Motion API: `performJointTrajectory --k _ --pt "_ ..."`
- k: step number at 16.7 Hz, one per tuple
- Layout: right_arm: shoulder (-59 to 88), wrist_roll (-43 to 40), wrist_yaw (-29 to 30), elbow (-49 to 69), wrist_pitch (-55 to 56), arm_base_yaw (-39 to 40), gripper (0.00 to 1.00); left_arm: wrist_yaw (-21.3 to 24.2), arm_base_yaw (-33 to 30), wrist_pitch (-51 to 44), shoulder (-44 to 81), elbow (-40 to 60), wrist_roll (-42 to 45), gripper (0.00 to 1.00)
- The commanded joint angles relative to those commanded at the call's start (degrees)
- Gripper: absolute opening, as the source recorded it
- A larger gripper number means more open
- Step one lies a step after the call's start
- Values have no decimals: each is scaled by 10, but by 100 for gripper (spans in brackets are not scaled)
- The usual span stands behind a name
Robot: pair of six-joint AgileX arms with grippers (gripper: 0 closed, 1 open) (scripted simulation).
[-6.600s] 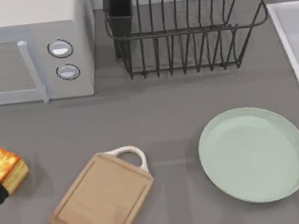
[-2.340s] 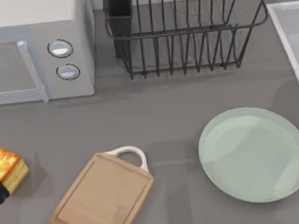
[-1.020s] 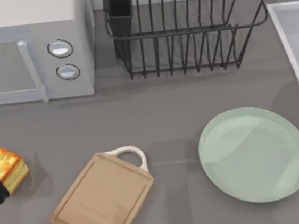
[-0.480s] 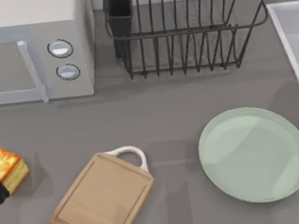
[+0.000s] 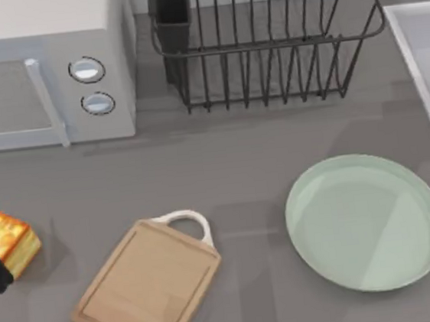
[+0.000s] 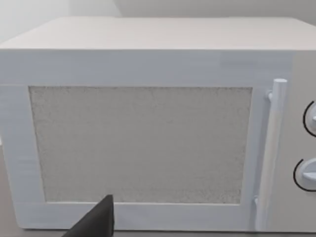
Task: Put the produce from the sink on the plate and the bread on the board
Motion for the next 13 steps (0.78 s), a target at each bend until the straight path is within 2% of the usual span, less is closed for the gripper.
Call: performJointTrajectory --k 7,13 --pt "-9 4 0 8 -6 3 0 0 0 0 0 0 0 100" --pt "-68 71 1 3 -25 72 0 0 0 0 0 0 0 100"
